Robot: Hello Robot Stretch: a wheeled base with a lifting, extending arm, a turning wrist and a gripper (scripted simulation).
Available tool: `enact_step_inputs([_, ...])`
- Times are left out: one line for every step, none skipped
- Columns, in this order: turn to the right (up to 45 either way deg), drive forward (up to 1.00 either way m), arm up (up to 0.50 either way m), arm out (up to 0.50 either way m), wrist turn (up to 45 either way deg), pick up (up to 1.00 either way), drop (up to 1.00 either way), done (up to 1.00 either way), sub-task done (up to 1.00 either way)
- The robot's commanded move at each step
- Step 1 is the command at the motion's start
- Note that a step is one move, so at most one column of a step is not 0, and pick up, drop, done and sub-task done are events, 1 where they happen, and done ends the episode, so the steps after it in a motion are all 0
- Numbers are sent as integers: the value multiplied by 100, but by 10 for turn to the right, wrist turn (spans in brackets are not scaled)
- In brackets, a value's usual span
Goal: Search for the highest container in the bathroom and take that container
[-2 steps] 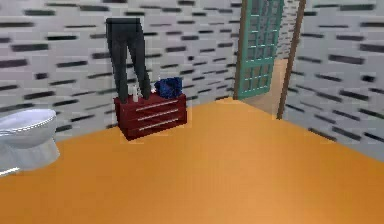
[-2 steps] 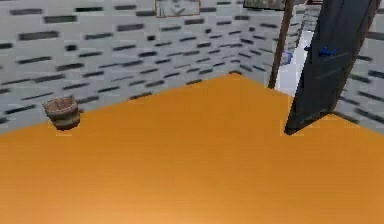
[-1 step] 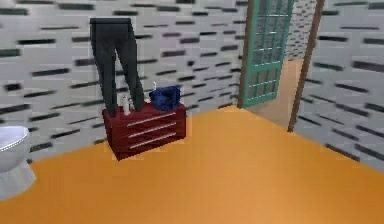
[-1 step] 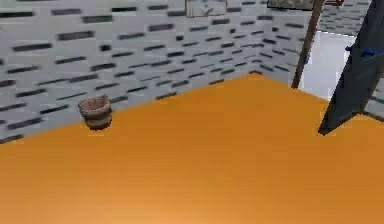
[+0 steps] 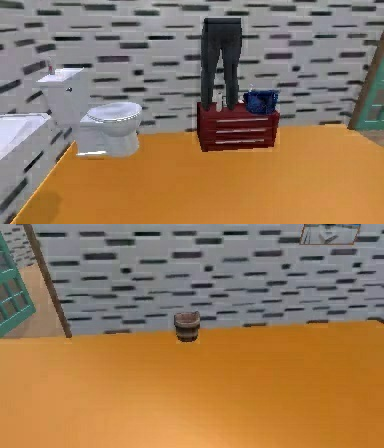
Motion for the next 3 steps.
enact_step_inputs([0,25,0,0,0,0,0,0,0])
enact_step_inputs([-150,0,0,0,0,0,0,0,0])
enact_step_inputs([0,20,0,0,0,0,0,0,0])
